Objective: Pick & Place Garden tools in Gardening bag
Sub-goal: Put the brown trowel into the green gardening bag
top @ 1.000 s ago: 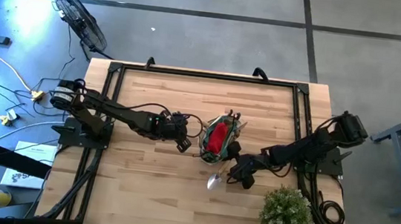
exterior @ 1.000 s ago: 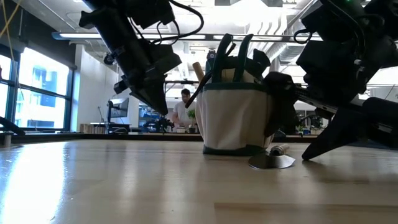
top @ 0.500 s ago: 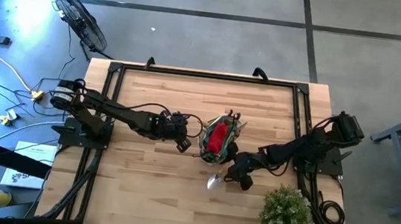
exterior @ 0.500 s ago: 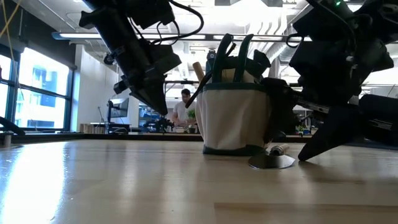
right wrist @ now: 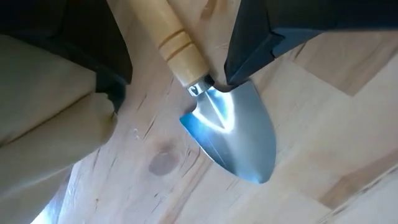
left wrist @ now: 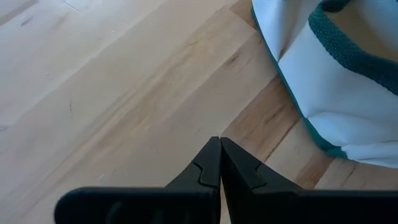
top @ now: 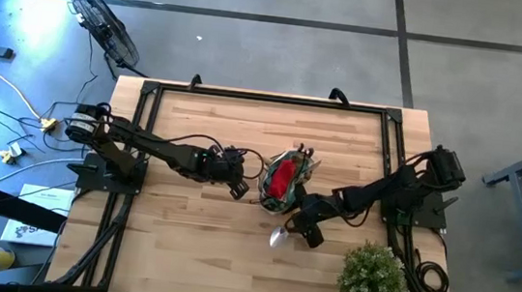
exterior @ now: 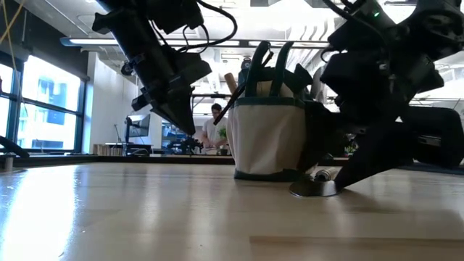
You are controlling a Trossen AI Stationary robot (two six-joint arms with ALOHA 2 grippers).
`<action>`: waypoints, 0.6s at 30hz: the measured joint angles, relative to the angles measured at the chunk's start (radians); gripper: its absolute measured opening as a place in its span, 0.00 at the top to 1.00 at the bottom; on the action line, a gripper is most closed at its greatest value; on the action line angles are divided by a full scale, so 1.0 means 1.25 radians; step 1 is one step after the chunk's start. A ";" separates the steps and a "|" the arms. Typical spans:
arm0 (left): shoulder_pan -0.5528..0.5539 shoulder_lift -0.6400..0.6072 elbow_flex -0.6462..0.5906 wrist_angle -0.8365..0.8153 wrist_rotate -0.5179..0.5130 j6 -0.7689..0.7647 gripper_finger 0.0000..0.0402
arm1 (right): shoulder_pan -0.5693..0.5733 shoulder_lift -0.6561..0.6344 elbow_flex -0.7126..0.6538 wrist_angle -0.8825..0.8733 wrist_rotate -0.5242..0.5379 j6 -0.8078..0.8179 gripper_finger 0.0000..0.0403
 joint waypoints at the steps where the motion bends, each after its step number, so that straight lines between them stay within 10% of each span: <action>1: 0.000 0.000 0.000 0.000 0.006 0.000 1.00 | -0.002 0.001 0.000 0.000 -0.004 0.007 0.36; 18: -0.001 0.000 0.000 0.000 0.033 -0.009 1.00 | 0.019 0.000 0.000 -0.023 0.026 0.070 0.61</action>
